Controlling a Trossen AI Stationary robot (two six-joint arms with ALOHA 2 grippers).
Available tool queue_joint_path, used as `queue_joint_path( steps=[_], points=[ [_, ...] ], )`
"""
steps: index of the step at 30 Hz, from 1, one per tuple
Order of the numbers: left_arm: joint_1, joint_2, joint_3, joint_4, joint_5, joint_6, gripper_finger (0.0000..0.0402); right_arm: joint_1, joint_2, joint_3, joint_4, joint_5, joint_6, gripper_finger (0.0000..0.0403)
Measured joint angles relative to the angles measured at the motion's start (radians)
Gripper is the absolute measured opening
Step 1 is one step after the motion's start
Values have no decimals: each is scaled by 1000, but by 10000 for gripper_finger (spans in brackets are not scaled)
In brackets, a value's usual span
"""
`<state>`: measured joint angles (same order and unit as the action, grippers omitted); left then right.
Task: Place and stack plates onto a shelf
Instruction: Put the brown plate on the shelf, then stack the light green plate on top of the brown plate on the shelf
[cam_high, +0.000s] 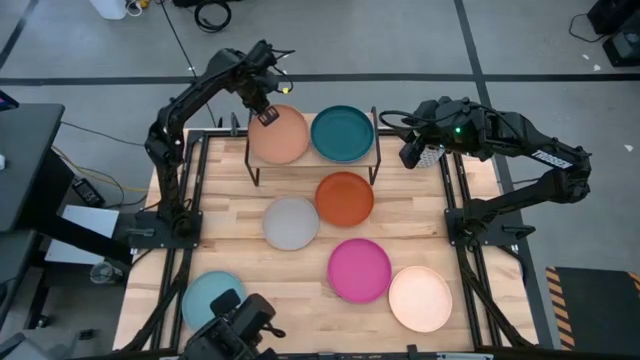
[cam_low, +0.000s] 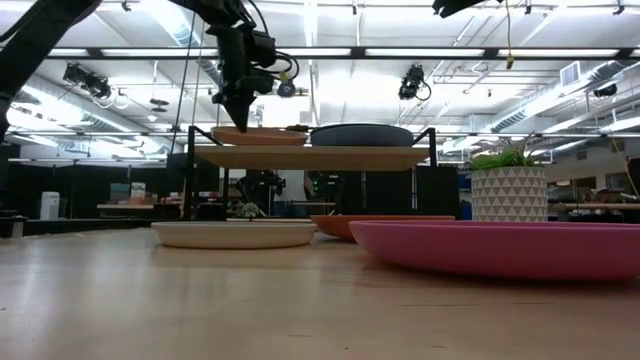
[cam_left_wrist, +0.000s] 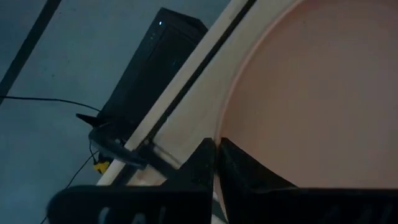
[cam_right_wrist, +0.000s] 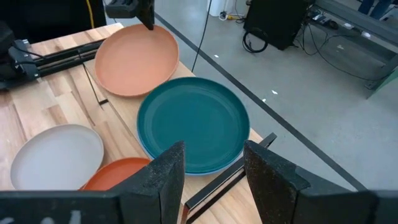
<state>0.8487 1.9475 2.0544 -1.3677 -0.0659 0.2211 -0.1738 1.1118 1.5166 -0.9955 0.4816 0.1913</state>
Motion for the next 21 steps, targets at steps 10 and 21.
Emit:
queue_joint_path(
  steps=[10,21],
  points=[
    [-24,10,28,56,2,0,138,0,0,0,-1,0,0,170],
    [-192,-179,40,-5,288,232,143,0,0,0,-1,25,-9,170]
  ],
)
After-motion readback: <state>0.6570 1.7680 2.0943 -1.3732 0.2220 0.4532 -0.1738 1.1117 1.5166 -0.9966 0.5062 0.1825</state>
